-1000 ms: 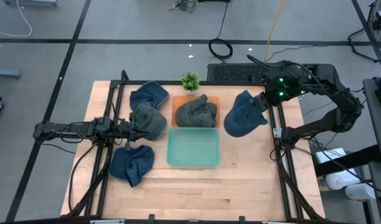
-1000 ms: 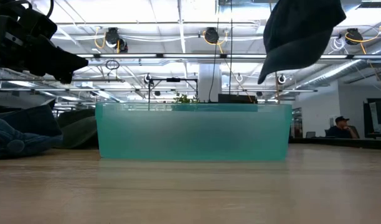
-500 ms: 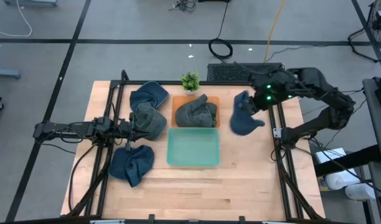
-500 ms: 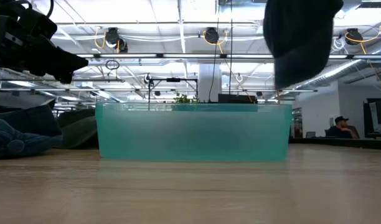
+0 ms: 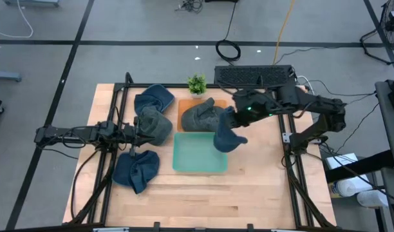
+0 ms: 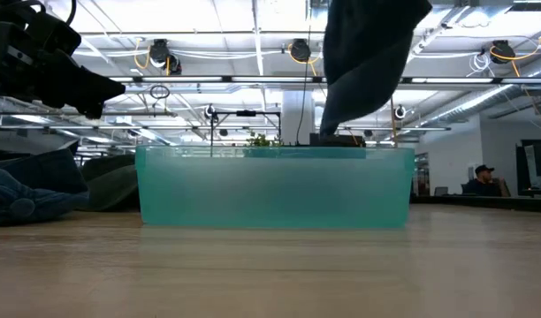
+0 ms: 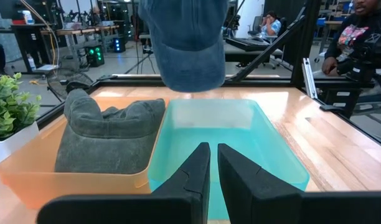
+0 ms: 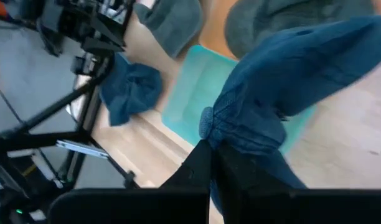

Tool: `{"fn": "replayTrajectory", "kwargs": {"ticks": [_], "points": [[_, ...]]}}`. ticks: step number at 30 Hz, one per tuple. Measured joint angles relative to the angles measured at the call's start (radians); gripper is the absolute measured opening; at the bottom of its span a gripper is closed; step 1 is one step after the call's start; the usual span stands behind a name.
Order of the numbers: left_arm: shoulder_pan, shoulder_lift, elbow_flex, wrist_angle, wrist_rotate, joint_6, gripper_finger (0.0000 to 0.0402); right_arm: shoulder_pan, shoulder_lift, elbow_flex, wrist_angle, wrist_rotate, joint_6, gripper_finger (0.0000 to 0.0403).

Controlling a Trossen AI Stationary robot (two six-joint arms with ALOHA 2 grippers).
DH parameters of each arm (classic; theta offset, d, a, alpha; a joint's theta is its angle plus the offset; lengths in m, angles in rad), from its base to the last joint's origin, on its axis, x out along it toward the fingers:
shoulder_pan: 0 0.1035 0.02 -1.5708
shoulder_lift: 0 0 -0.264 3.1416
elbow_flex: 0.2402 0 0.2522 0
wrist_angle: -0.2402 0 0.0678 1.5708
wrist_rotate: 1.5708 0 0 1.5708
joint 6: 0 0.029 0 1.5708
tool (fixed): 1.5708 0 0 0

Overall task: Pick & Place hat
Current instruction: Put the top right blue cap into the light blue bin

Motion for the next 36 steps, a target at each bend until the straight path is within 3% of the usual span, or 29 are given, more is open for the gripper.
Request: {"fn": "replayTrajectory", "kwargs": {"ticks": [20, 36], "points": [[0.000, 0.000, 0.000, 0.000, 0.000, 0.000, 0.0037, 0.073, 0.208, 0.000, 0.370, 0.081, 0.208, 0.0000], [0.000, 0.000, 0.000, 0.000, 0.000, 0.000, 0.0037, 0.125, 0.277, -0.001, 0.433, 0.178, 0.281, 0.0000]]}}
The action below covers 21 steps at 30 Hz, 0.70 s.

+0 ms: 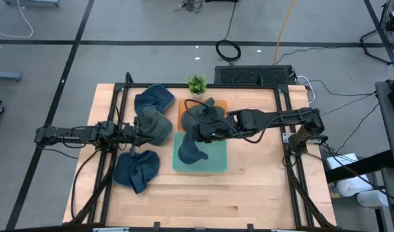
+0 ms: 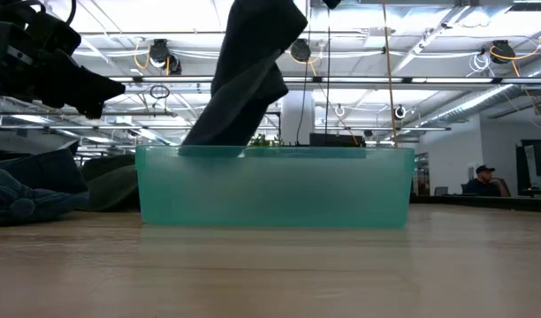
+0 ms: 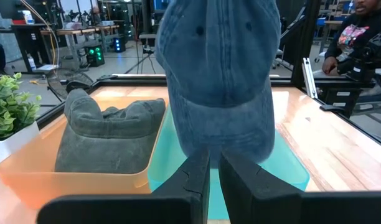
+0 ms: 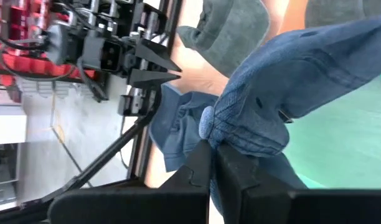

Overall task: Pick & Place hat
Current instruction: Put the top right blue cap into the light blue bin

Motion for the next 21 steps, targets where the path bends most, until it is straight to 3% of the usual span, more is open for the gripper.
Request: {"fn": "replayTrajectory", "kwargs": {"ticks": [21], "points": [[0.000, 0.000, 0.000, 0.000, 0.000, 0.000, 0.0037, 0.026, 0.048, -0.044, 0.007, 0.053, 0.028, 0.0000]]}}
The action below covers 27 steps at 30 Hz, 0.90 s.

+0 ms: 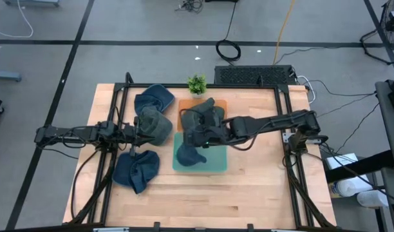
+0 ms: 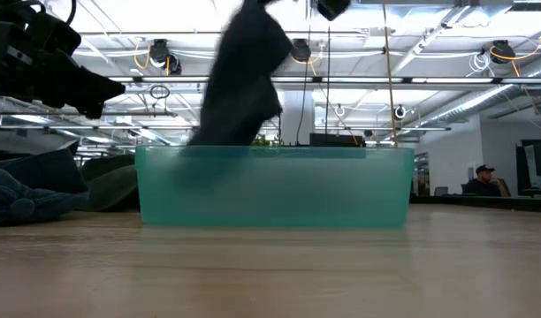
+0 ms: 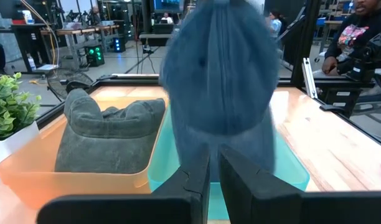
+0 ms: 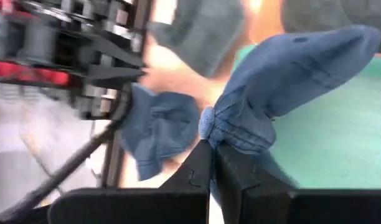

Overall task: Pick & Place hat
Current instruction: Put the top right blue cap into the light blue bin

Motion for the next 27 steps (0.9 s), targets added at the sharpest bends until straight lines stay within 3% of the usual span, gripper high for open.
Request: {"fn": "replayTrajectory", "kwargs": {"ticks": [17, 27], "points": [[0.000, 0.000, 0.000, 0.000, 0.000, 0.000, 0.0037, 0.019, -0.001, -0.294, 0.116, -0.077, 0.092, 0.0000], [0.000, 0.000, 0.000, 0.000, 0.000, 0.000, 0.0037, 0.000, -0.010, -0.465, 0.219, -0.111, 0.068, 0.0000]]}}
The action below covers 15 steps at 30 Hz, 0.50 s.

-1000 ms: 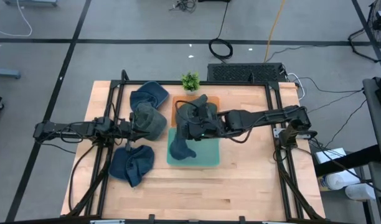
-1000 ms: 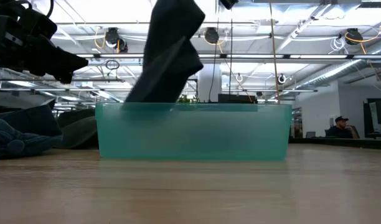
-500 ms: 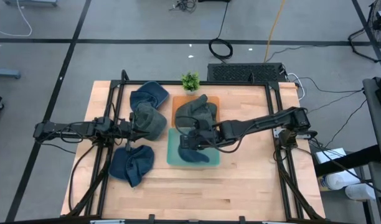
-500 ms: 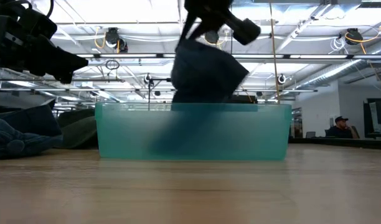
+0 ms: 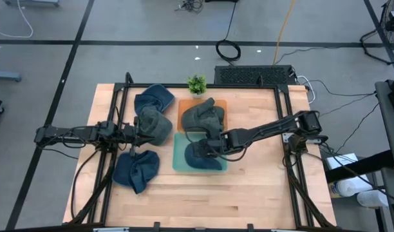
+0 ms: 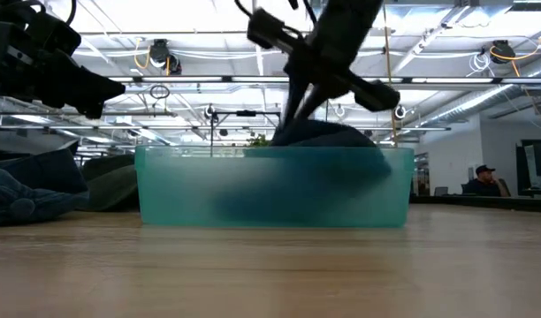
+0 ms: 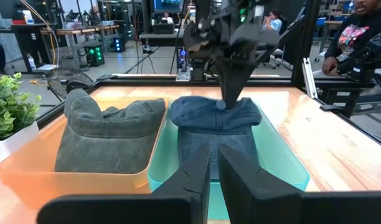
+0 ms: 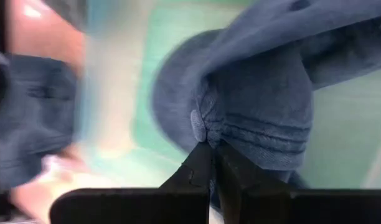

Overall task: Pick & Place hat
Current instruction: Put the top right blue cap into the light blue bin

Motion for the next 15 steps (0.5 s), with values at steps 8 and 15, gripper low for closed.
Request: {"fn": "replayTrajectory", "kwargs": {"ticks": [8, 15], "points": [[0.000, 0.000, 0.000, 0.000, 0.000, 0.000, 0.0037, -0.019, 0.000, -0.104, 0.096, -0.073, -0.028, 0.0000], [0.000, 0.000, 0.000, 0.000, 0.000, 0.000, 0.0037, -0.034, 0.000, -0.107, 0.107, -0.078, -0.057, 0.0000]]}}
